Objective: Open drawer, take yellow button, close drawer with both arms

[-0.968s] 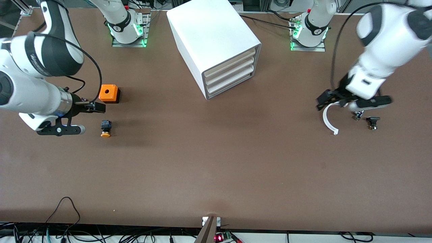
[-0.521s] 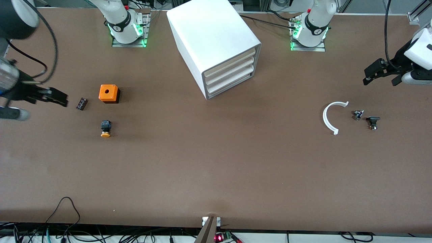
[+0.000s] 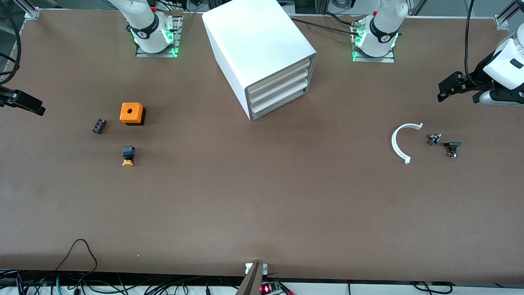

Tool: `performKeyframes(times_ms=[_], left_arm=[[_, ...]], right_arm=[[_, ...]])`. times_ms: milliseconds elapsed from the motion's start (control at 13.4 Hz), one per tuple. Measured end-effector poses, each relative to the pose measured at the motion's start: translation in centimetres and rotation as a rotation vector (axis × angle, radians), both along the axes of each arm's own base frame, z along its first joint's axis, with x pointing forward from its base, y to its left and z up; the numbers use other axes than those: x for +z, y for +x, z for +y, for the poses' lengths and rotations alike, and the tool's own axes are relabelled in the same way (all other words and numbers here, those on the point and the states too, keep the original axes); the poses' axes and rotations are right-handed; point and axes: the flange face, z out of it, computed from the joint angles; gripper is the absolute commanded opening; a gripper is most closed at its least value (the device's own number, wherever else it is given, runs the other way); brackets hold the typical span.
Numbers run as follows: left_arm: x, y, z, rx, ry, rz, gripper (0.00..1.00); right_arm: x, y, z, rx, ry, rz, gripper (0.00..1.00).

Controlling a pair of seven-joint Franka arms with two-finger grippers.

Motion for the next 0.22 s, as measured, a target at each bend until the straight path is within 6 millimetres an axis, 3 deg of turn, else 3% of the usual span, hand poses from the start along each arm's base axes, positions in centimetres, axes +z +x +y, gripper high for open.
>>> performKeyframes(times_ms=[223], left_arm=[[0.01, -0.06, -0.07, -0.001, 0.000, 0.006, 1.00]], right_arm=[[-0.09, -0.64, -0.52, 0.044, 0.013, 0.013, 1.00]])
